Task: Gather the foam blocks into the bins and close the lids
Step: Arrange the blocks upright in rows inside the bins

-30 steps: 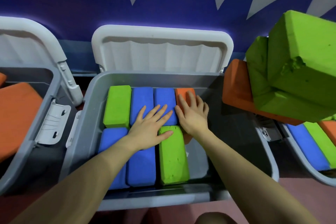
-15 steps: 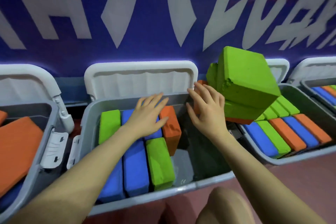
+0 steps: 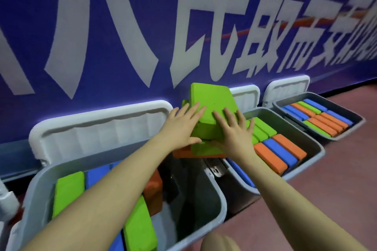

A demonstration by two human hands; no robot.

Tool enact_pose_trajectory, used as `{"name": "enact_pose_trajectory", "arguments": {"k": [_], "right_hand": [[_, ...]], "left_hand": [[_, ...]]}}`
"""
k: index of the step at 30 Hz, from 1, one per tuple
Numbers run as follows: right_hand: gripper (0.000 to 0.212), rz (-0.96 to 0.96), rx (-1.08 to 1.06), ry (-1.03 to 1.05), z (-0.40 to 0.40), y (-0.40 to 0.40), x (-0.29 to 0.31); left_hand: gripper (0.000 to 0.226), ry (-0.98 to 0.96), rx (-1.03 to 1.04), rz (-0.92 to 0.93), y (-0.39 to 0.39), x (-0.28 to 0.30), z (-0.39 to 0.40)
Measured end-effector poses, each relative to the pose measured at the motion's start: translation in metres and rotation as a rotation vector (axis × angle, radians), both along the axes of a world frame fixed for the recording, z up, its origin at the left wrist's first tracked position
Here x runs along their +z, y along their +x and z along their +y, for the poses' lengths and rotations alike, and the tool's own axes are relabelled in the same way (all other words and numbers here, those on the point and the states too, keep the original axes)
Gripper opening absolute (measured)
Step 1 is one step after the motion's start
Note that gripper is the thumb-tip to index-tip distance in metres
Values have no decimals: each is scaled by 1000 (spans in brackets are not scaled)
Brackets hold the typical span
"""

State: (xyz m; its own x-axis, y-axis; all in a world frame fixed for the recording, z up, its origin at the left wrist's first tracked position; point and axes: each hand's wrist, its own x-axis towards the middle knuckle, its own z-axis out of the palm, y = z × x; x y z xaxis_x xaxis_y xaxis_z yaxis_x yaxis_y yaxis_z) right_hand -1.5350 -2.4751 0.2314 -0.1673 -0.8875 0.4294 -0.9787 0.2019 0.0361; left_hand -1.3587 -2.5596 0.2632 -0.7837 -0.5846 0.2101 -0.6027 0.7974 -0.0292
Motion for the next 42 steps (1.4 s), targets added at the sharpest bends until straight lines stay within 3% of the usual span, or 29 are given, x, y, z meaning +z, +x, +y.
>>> {"name": "enact_pose_trajectory", "arguments": {"k": [4,9,13,17,20,23,29,37,42], "right_hand": [[105,-14,100,-111,-3,-2,-5],[101,68,288,-298,-6,11,11],[97,52,453,-388,-12,33,37],[81,11,567,-463,-16,50,43],[76,-149,591,-497,-15,61,39],[79,-317,490,-384,-14,52,18],[80,-153,185,113,-13,17,-33],[101,129,79,237,-19,21,-46],[102,166,120,75,-22,20,-51]], "left_hand": [[99,-10,9,-5,-3,-6,-3],[118,-337,-40,135,21,3,4],[124,-448,20,246,49,20,7],[94,-633,-42,253,77,26,8],[68,-619,8,320,92,18,12],[64,-507,149,470,102,6,17],[51,-487,313,478,101,-32,17],[49,-497,407,457,87,-70,18],[49,-534,418,477,88,-69,18]]}}
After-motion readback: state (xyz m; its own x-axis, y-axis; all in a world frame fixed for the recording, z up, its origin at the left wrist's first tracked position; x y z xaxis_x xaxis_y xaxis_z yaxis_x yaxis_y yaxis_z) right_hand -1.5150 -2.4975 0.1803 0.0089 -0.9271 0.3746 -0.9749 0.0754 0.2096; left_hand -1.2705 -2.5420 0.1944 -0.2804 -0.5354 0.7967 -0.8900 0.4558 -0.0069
